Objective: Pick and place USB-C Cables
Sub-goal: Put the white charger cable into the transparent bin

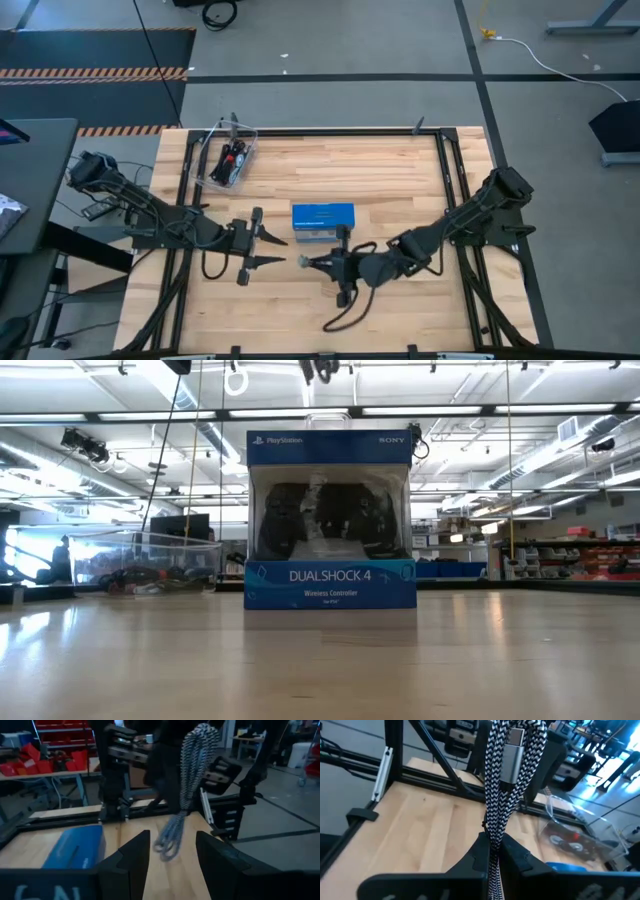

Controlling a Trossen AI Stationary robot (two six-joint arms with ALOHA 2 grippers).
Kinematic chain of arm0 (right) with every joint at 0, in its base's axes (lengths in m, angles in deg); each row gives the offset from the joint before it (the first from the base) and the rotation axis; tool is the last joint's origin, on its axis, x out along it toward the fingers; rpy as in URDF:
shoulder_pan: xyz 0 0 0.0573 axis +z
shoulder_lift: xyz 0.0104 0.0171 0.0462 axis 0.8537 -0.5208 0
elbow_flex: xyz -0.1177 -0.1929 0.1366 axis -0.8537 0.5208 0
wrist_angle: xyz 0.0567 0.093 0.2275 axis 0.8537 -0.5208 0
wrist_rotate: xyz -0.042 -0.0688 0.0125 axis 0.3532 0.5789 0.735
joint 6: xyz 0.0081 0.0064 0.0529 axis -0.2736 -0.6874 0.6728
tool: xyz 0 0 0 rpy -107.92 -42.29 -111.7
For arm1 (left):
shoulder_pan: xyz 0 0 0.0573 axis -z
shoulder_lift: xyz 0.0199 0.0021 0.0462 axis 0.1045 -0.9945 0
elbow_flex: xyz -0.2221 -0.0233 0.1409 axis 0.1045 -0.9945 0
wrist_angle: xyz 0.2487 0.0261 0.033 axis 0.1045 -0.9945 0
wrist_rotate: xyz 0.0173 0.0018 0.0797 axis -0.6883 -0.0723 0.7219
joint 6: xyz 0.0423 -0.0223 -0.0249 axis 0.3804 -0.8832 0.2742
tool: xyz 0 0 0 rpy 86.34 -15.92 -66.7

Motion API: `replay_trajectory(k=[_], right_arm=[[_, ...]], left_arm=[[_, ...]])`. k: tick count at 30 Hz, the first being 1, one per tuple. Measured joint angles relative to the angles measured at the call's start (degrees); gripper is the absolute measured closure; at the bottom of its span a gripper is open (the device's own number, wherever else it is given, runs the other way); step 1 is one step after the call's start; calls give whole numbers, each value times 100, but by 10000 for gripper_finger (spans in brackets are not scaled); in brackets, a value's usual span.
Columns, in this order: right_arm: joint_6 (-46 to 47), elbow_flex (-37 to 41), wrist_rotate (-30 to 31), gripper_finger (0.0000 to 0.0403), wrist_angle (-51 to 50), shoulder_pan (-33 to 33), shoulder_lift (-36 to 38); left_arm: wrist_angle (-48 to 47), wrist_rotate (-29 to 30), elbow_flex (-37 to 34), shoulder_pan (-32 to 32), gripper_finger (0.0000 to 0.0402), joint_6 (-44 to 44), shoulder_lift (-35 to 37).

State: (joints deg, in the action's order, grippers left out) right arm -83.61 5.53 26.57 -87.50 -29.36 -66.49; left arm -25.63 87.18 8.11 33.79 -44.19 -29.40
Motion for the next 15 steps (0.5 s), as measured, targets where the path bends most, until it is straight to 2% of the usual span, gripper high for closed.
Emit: replay_trajectory(k=[3, 8, 12, 15], right_arm=[[-168, 0, -187, 383, 55, -159, 0], [2, 0, -510, 383, 149, -299, 0], [6, -2, -505, 383, 85, -286, -70], [74, -2, -502, 383, 137, -284, -98]], left_arm=[[128, 20, 0, 57, 234, -88, -109], [979, 14, 2, 115, 234, -107, -489], [1554, 112, 2, 217, 234, 97, -731], [1645, 355, 2, 263, 234, 112, -832]])
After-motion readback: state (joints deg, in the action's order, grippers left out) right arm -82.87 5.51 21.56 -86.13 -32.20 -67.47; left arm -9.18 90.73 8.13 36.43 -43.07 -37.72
